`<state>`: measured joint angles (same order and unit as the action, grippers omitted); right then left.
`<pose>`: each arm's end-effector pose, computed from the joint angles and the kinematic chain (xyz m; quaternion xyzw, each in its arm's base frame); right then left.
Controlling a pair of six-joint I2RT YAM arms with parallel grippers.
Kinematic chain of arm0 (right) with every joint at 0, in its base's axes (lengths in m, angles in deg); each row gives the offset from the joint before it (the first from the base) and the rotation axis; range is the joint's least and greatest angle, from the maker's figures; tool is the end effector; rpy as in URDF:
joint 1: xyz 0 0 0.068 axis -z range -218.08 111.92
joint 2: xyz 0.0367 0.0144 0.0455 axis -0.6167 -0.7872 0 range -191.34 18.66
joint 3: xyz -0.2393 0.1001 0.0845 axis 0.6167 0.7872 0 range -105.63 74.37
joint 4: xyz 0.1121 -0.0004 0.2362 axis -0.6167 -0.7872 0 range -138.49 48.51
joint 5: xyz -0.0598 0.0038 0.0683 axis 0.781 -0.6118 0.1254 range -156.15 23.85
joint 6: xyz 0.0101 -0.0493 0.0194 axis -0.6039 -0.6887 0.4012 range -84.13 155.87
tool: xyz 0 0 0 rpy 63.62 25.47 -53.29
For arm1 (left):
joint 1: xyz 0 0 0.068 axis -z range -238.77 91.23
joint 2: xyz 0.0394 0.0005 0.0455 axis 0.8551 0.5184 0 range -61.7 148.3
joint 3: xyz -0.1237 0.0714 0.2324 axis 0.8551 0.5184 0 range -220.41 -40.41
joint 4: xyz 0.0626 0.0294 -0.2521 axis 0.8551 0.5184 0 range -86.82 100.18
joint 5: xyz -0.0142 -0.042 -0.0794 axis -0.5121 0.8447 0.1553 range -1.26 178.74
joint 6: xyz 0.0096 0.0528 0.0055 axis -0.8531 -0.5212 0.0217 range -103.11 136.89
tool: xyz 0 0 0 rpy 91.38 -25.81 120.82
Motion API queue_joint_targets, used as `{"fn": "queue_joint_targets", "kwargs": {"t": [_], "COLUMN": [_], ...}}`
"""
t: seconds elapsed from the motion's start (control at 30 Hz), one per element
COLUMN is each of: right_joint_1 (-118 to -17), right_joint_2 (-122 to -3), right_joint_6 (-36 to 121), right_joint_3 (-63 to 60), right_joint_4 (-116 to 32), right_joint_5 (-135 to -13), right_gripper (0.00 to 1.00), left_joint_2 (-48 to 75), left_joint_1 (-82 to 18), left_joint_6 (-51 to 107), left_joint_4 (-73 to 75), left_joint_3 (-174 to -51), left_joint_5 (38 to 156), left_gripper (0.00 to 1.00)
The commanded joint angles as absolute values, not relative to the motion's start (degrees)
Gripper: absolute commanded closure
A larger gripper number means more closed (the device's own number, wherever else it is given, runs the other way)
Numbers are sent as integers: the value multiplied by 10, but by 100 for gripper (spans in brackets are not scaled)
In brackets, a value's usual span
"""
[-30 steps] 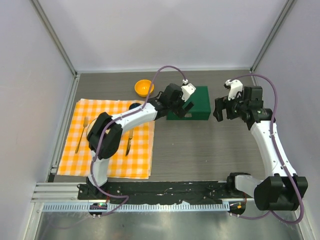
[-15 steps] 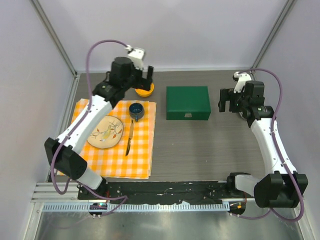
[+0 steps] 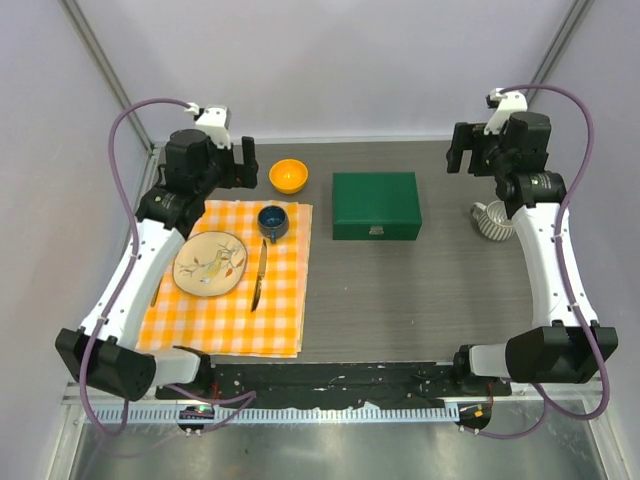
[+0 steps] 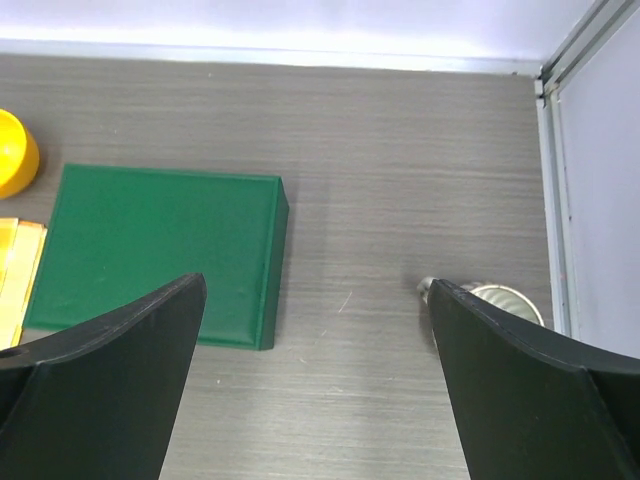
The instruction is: Organize the mixed jewelry
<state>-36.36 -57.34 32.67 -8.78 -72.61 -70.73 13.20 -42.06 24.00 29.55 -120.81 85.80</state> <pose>0.2918 -0.0057 0.4152 -0.0326 0.8375 0.0101 0.5454 0.2798 -0.0821 0.4125 0.0543 0.8216 -0.0964 0.5593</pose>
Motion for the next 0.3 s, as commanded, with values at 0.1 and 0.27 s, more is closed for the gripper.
{"fn": "queue_joint_targets", "kwargs": {"t": [0.1,0.27], "right_joint_1": [-363,-363], "right_joint_2": [-553,-544], "right_joint_6": [338,339], "right_joint_3": [-133,-126], "right_joint_4": [-704,-711], "right_joint_5": [-690,-693], "right_gripper": [0,0], "left_joint_2": [77,78], "left_joint_1": [-452,-466], "left_joint_6": [263,282], "left_joint_4": [245,243], "left_joint_3": [-1191,-1178], "left_joint_5": [865,879], "left_gripper": [0,0]}}
